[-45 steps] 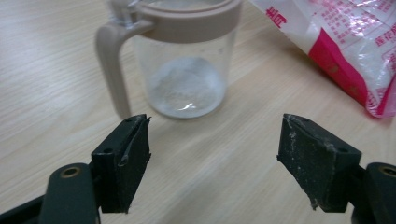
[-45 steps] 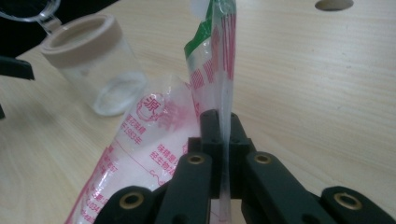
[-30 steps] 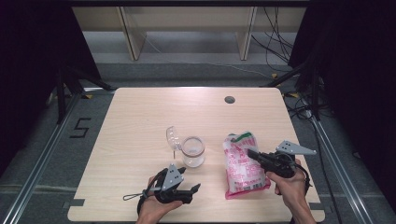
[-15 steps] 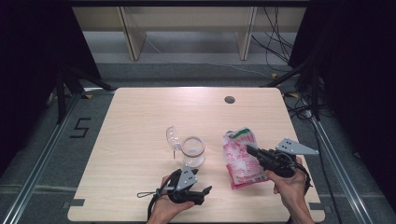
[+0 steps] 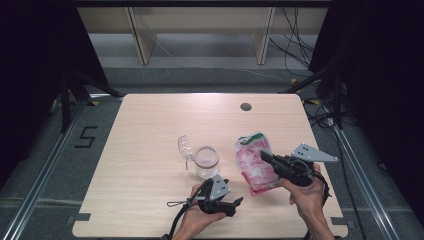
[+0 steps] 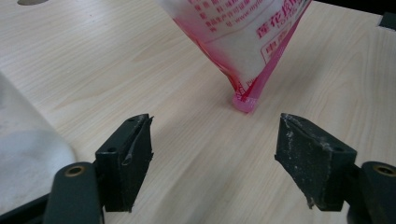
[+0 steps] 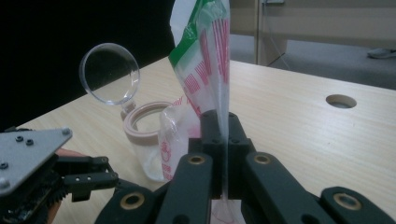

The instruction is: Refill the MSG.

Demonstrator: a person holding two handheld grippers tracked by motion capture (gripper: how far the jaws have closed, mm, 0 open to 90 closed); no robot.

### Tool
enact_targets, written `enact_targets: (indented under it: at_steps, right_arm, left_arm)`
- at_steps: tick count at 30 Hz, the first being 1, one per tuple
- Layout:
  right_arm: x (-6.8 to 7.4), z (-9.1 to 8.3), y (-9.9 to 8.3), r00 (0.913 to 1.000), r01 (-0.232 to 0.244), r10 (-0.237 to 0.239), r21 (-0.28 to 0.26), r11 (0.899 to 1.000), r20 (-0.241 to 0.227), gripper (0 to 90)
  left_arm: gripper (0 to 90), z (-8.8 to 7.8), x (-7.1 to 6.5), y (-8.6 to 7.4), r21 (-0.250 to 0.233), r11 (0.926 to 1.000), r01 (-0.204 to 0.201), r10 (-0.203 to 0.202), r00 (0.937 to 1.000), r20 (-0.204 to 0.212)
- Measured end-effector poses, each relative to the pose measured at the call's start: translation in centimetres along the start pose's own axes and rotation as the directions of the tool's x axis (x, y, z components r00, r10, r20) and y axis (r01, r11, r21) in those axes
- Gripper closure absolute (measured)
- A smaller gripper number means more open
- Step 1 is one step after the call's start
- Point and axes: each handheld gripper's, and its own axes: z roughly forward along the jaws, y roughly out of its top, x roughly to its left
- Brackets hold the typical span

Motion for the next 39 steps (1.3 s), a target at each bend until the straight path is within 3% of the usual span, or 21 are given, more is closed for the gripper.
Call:
enact_targets:
  at_steps: [1, 4, 5, 6, 7, 10, 11, 14, 15, 16, 17, 18, 20, 21, 22, 25, 30, 32, 33, 36, 39]
  right_arm:
    - [0.2, 0.0, 0.1, 0.9996, -0.028, 0.028, 0.003, 1.0, -0.002, 90.0]
    - [0.3, 0.1, 0.6, 0.9999, 0.008, -0.008, 0.01, 1.0, 0.01, 90.0]
    - [0.3, 0.2, 0.6, 0.9999, 0.015, -0.015, 0.005, 1.0, 0.008, 90.0]
    - [0.6, 0.2, 0.7, 0.9999, -0.013, 0.013, 0.0, 1.0, 0.0, 90.0]
    - [0.4, 0.2, 0.8, 1.0, 0.005, -0.005, 0.0, 1.0, 0.007, 90.0]
    - [0.6, 0.4, 1.0, 1.0, 0.0, 0.0, -0.015, 1.0, -0.007, 90.0]
    - [0.7, 0.4, 1.2, 0.9999, -0.008, 0.008, -0.007, 1.0, -0.013, 90.0]
    - [1.1, 0.5, 1.7, 0.9999, -0.01, 0.01, -0.003, 1.0, -0.004, 90.0]
    - [0.9, 0.6, 2.0, 0.9995, 0.03, -0.03, -0.026, 0.999, 0.004, 90.0]
    - [1.1, 0.7, 2.2, 0.9996, 0.017, -0.018, -0.018, 1.0, -0.022, 90.0]
    - [1.5, 0.7, 2.4, 0.9999, 0.0, 0.0, -0.02, 1.0, -0.011, 90.0]
    - [1.4, 0.8, 2.8, 0.9994, 0.028, -0.028, -0.029, 0.999, -0.021, 90.0]
    - [1.7, 0.7, 3.1, 0.9999, 0.005, -0.006, -0.028, 1.0, -0.009, 90.0]
    - [1.8, 0.9, 3.4, 0.9997, 0.006, -0.007, -0.038, 0.999, -0.025, 90.0]
    - [1.7, 0.9, 3.5, 0.9994, 0.031, -0.032, -0.042, 0.999, -0.013, 90.0]
    - [2.1, 1.2, 4.0, 0.9989, 0.036, -0.038, -0.046, 0.998, -0.027, 90.0]
    - [2.5, 1.6, 4.0, 0.9994, 0.023, -0.024, -0.01, 1.0, -0.027, 90.0]
    - [2.5, 1.8, 4.0, 0.9994, 0.03, -0.03, -0.005, 1.0, -0.017, 90.0]
    - [2.3, 1.9, 4.1, 0.9981, 0.06, -0.06, -0.001, 0.998, -0.012, 90.0]
    - [2.2, 2.0, 4.2, 0.9995, 0.03, -0.03, -0.001, 1.0, -0.012, 90.0]
    - [2.3, 2.3, 4.5, 0.9986, 0.049, -0.049, -0.004, 0.999, -0.021, 90.0]
  left_arm:
    - [27.2, 0.3, -0.1, 0.1, 0.002, 0.9999, 0.012, -0.012, 0.9999, 0.005]
    - [28.6, 1.0, -0.1, 0.2, 0.021, 0.9995, -0.023, 0.023, 0.9997, -0.012]
    - [28.9, 1.2, -0.3, 0.3, 0.014, 0.9999, -0.008, 0.008, 1.0, -0.003]
    - [29.7, 1.4, -0.3, 0.3, 0.013, 0.9999, -0.01, 0.01, 1.0, -0.001]
    - [30.6, 1.6, -0.5, 0.4, 0.012, 0.9999, -0.008, 0.008, 1.0, 0.004]
    - [30.7, 2.0, -0.9, 0.7, 0.003, 0.9999, -0.01, 0.009, 0.9998, 0.017]
    - [30.9, 1.9, -1.0, 0.8, 0.021, 0.9996, -0.021, 0.02, 0.9996, 0.019]
    - [31.9, 2.2, -1.2, 1.2, -0.001, 1.0, -0.005, 0.005, 1.0, 0.004]
    - [32.2, 2.4, -1.2, 1.3, 0.0, 1.0, -0.008, 0.008, 1.0, -0.003]
    - [32.5, 2.6, -1.3, 1.4, 0.001, 1.0, -0.006, 0.006, 0.9999, -0.008]
    - [32.5, 2.8, -1.2, 1.5, 0.012, 0.9997, -0.021, 0.022, 0.9996, -0.018]
    - [32.5, 2.9, -1.3, 1.6, 0.012, 0.9999, -0.012, 0.013, 0.9999, -0.01]
    - [32.3, 3.0, -1.5, 1.6, 0.002, 0.9999, -0.012, 0.012, 0.999, -0.042]
    - [32.3, 3.2, -1.7, 1.6, -0.008, 0.9999, -0.011, 0.011, 0.9987, -0.049]
    - [33.1, 3.2, -1.7, 1.7, -0.002, 0.9996, -0.03, 0.03, 0.9977, -0.061]
    - [39.8, 3.2, -1.9, 1.8, -0.028, 0.9994, -0.022, 0.019, 0.9957, -0.091]
    - [60.3, 3.5, -1.8, 1.8, -0.065, 0.9977, -0.021, 0.013, 0.9932, -0.115]
    - [70.0, 3.5, -1.8, 1.6, -0.079, 0.9966, -0.021, 0.01, 0.9911, -0.132]
    - [73.8, 3.4, -1.8, 1.6, -0.073, 0.9972, -0.014, 0.004, 0.9914, -0.131]
    - [75.5, 3.3, -1.8, 1.6, -0.086, 0.9959, -0.028, 0.016, 0.9904, -0.138]
    - [76.6, 3.2, -2.0, 1.8, -0.095, 0.9952, -0.023, 0.01, 0.9911, -0.133]
